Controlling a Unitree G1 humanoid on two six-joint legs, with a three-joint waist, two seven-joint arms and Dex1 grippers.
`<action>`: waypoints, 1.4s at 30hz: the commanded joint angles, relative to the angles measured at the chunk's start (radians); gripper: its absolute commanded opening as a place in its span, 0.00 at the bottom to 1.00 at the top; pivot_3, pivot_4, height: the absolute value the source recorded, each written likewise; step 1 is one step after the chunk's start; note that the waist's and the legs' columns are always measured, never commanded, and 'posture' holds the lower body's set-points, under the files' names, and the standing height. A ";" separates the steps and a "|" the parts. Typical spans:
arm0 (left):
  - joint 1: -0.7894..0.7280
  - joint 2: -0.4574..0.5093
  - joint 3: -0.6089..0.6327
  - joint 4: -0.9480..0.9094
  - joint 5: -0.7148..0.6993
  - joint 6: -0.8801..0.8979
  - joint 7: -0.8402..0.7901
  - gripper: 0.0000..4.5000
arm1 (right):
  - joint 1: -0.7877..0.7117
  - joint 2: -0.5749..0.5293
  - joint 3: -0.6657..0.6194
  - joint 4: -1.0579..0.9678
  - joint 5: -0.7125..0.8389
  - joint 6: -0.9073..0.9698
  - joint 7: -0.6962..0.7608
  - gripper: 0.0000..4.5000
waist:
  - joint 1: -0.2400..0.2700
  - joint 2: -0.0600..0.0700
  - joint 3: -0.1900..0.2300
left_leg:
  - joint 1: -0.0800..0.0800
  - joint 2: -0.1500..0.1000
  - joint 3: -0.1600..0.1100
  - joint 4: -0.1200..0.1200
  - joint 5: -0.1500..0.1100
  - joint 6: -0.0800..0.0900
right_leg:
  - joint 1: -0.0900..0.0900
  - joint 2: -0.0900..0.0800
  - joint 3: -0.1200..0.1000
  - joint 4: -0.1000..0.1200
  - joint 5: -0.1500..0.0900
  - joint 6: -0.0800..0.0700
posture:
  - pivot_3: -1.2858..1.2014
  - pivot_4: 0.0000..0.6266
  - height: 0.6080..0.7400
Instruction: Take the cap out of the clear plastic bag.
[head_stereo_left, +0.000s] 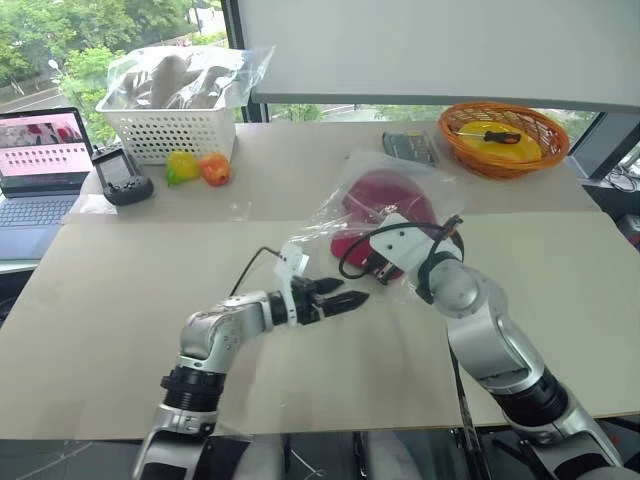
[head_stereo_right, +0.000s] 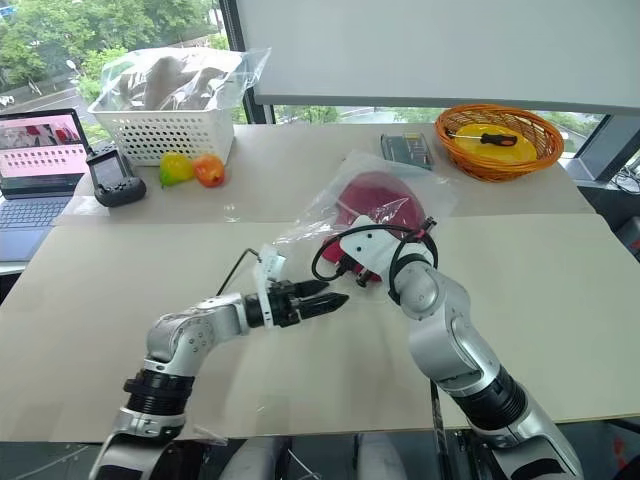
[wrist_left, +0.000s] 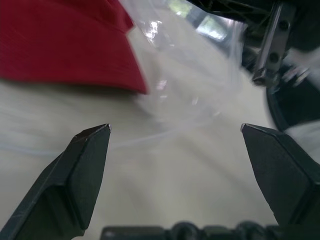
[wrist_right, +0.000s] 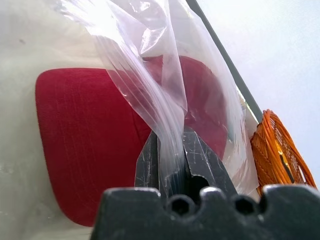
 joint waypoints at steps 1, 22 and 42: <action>-0.032 -0.118 0.191 0.073 -0.144 0.101 0.202 1.00 | -0.014 -0.012 -0.032 -0.022 -0.026 -0.027 0.008 0.01 | -0.002 0.000 0.000 | 0.001 0.000 0.000 0.000 0.000 0.000 | 0.000 0.000 0.000 0.000 0.000 0.000 | 0.52 0.24 0.97; -0.227 -0.385 0.298 0.468 -0.314 -0.172 0.688 1.00 | -0.033 -0.019 -0.039 -0.031 -0.046 -0.035 0.040 0.01 | 0.003 -0.001 -0.024 | 0.029 0.001 -0.001 -0.003 -0.001 -0.001 | 0.035 0.000 -0.003 -0.012 -0.005 0.006 | 0.52 0.24 0.97; -0.396 -0.421 0.185 0.629 -0.443 -0.292 0.564 1.00 | -0.012 0.020 -0.057 -0.036 -0.041 -0.011 0.065 0.01 | 0.023 0.000 -0.039 | 0.026 -0.001 -0.002 -0.003 -0.002 -0.002 | 0.035 -0.002 -0.004 -0.019 -0.005 0.008 | 0.52 0.24 0.97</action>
